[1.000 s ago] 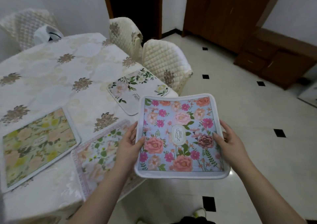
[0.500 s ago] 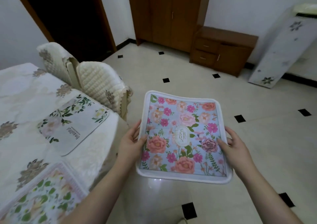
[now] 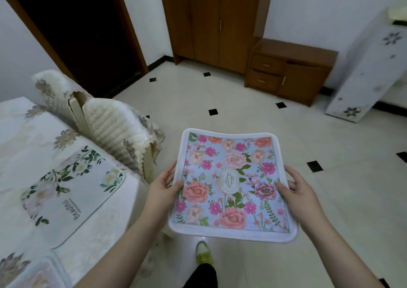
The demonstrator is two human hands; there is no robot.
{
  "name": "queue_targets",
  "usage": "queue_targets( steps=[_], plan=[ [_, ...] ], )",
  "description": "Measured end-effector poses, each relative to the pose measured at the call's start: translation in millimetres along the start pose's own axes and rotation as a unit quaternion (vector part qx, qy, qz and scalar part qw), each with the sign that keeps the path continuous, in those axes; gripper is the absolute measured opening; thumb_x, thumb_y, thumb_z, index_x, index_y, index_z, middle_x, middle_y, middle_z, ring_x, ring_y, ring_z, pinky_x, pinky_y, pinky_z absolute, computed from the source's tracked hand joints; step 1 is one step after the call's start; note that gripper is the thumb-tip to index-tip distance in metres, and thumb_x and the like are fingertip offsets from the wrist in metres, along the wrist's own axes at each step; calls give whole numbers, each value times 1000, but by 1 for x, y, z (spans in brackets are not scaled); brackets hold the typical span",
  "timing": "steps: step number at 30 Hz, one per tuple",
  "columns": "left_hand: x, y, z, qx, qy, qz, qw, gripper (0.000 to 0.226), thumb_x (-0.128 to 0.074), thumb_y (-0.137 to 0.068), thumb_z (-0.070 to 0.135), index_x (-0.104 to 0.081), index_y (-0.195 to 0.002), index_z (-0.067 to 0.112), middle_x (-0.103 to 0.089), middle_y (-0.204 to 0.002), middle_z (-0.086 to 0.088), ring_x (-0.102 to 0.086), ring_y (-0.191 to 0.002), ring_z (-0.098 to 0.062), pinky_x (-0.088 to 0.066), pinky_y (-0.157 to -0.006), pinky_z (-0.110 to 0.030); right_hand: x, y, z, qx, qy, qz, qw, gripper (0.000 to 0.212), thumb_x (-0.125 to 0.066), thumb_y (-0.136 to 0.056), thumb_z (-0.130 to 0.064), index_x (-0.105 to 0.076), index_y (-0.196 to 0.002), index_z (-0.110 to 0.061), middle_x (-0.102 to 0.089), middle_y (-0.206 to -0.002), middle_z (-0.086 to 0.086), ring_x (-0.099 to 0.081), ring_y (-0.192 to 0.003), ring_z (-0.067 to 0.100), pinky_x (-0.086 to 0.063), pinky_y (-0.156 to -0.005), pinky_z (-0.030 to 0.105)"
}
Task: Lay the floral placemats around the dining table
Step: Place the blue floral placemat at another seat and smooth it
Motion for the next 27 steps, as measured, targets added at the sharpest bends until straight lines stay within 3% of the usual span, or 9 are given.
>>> queue_targets(
  steps=[8, 13, 22, 27],
  plan=[
    [4, -98, 54, -22, -18, -13, 1000, 57, -65, -90, 1, -55, -135, 34, -74, -114, 2, -75, -87, -32, -63, -63, -43, -34, -92, -49, -7, 2, -11, 1000, 47, -61, -96, -16, -48, -138, -32, -77, -88, 0, -75, -73, 22, -59, -68, 41],
    [-6, -156, 87, -52, -42, -12, 998, 55, -65, -90, -2, -58, -130, 36, -73, -117, 3, -75, -91, -25, -63, -65, -42, -46, -149, -71, -5, 33, 5, 999, 49, -63, -93, -18, -48, -138, -34, -77, -90, 0, -75, -73, 18, -60, -73, 44],
    [-66, -256, 108, -27, -42, 24, 998, 57, -66, -90, 0, -55, -135, 34, -74, -112, 2, -75, -87, -31, -63, -62, -46, -31, -276, -94, 12, 40, -17, 999, 47, -61, -95, -21, -48, -138, -36, -76, -93, -3, -74, -71, 10, -57, -61, 27],
    [-107, -308, 129, -18, -28, 46, 998, 57, -65, -91, 0, -54, -137, 32, -73, -115, -1, -75, -88, -33, -62, -65, -49, -15, -355, -110, 18, 33, -44, 998, 48, -60, -96, -20, -47, -139, -35, -76, -91, -2, -74, -72, 14, -60, -70, 39]
  ],
)
Point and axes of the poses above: each hand's wrist, its own y-axis away from the middle knuckle, its own x-axis out of the back of the hand, z = x × y, the point moved 6 cm from there along -y, towards the middle knuckle
